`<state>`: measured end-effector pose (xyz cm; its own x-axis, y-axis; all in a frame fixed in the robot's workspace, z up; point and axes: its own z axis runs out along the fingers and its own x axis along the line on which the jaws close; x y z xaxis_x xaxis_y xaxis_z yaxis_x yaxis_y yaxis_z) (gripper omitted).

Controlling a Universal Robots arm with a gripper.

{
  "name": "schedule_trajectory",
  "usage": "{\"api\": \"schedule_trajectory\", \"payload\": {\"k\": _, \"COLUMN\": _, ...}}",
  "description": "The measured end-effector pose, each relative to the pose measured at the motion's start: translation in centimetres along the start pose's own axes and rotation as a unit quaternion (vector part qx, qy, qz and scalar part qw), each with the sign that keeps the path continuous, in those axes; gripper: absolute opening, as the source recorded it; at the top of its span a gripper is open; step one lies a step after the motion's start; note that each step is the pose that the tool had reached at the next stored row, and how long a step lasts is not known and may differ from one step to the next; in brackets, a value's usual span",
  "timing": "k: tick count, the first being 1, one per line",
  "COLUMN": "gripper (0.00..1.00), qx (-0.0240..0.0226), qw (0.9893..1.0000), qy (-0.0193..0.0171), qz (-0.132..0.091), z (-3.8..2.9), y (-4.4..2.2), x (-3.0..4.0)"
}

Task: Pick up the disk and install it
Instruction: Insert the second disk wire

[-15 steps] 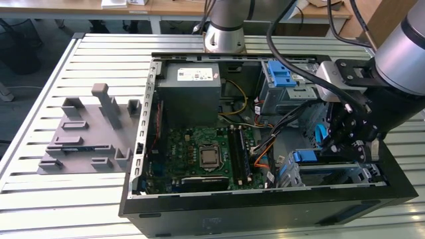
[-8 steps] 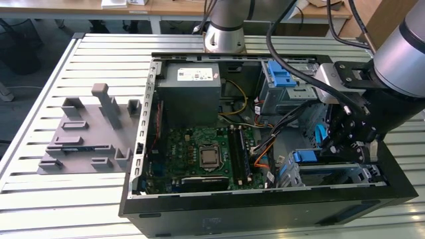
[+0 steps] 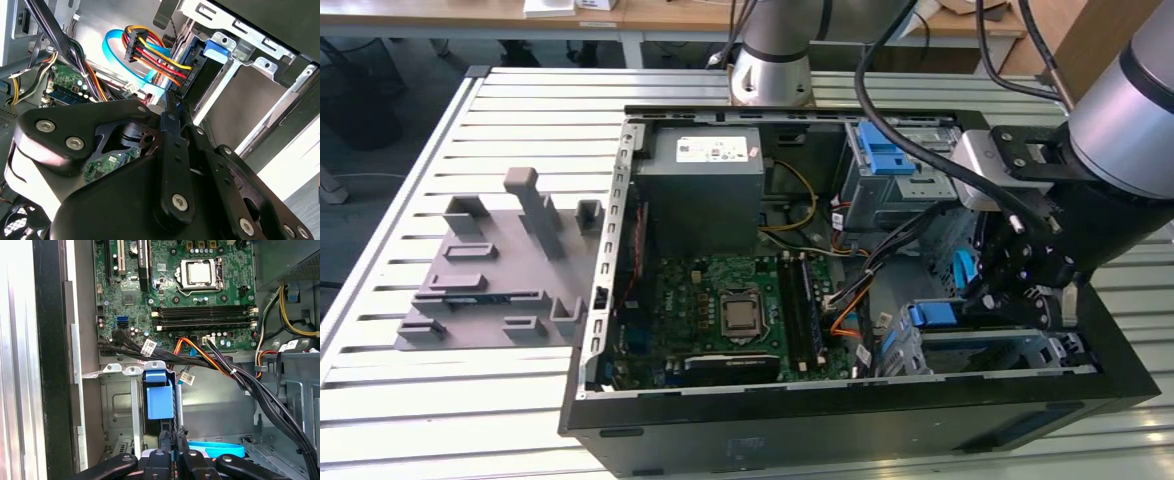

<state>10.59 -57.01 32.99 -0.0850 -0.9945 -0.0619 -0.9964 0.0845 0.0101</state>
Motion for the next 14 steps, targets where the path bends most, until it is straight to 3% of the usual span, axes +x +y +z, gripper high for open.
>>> {"api": "schedule_trajectory", "payload": {"k": 5, "gripper": 0.17, "qx": 0.0, "qw": 1.0, "qy": -0.0002, "qz": 0.0, "z": 0.0, "y": 0.0, "x": 0.0}}
{"api": "schedule_trajectory", "payload": {"k": 6, "gripper": 0.23, "qx": 0.0, "qw": 1.0, "qy": -0.0003, "qz": 0.0, "z": -0.06, "y": 0.0, "x": 0.0}}
{"api": "schedule_trajectory", "payload": {"k": 14, "gripper": 0.23, "qx": -0.0002, "qw": 1.0, "qy": -0.0008, "qz": 0.0, "z": -0.64, "y": 0.0, "x": -0.04}}
